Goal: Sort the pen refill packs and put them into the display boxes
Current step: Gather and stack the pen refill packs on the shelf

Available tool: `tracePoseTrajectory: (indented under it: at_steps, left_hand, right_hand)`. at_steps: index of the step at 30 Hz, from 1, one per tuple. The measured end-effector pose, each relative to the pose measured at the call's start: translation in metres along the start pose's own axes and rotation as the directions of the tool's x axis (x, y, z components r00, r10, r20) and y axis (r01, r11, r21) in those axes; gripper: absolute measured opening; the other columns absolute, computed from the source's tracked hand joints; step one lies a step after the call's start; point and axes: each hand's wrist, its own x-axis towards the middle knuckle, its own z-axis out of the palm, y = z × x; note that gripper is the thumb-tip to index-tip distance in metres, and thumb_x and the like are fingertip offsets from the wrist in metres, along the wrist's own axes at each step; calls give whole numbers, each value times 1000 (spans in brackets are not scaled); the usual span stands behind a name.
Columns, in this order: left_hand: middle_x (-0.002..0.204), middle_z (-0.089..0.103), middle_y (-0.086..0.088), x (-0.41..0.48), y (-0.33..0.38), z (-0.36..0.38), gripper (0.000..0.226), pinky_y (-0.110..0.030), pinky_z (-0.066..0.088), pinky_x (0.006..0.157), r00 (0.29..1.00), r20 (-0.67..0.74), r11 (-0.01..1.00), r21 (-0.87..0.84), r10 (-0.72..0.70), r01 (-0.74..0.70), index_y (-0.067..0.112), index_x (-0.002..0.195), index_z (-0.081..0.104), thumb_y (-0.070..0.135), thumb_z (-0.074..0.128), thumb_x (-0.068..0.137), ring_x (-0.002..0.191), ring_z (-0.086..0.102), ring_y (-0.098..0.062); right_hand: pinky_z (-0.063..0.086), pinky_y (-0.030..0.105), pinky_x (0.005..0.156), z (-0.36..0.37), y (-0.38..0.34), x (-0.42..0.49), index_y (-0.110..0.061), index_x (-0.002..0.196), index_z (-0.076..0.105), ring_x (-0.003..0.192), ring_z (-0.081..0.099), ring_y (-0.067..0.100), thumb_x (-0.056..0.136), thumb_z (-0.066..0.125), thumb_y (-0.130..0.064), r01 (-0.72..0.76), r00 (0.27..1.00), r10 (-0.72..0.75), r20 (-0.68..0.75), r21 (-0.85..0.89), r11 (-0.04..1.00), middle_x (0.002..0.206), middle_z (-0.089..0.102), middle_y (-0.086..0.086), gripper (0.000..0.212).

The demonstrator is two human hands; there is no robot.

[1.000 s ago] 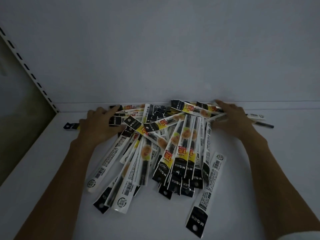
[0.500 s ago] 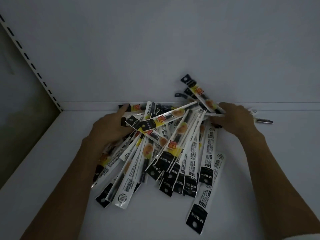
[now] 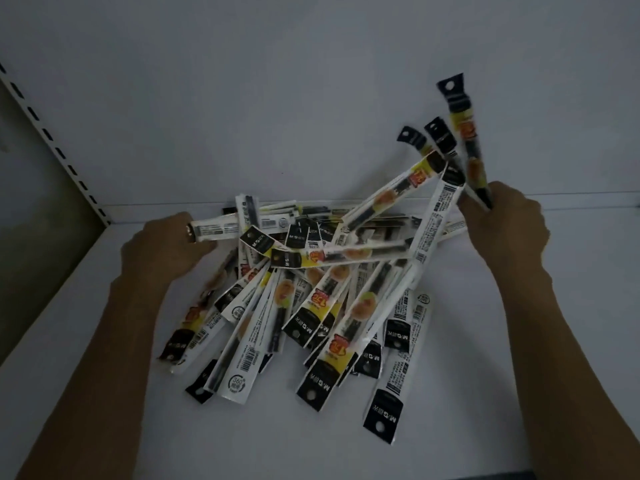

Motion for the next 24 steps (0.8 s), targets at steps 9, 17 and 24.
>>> tracePoseTrajectory:
  at_steps: [9,17,24]
  left_hand:
    - [104,61,-1,-41,-1,-30,71,-17,40,70,813,582,996,-71,-6,58,14,101,63,62,69,50,96,55,-16]
    - [79,47,-1,-54,46,12,57,-29,31,64,949,306,930,-322,-75,177,20,66,44,65,18,90,69,45,-15]
    - [111,57,-13,-72,81,39,73,-31,40,75,980,194,974,-227,45,1,6,113,53,69,31,85,99,56,-29]
  right_hand:
    - [52,46,81,4,3,-32,-14,89,49,80,62,31,85,51,-55,-83,842,142,520,-136,987,84,61,10,41]
    - [42,41,88,7,-15,-85,-9,123,41,105,51,40,90,34,-59,-32,858,84,507,-110,993,118,45,20,61]
    - [37,45,97,23,-55,-107,-20,144,15,122,42,41,83,28,-71,53,817,-29,576,-26,998,145,18,18,81]
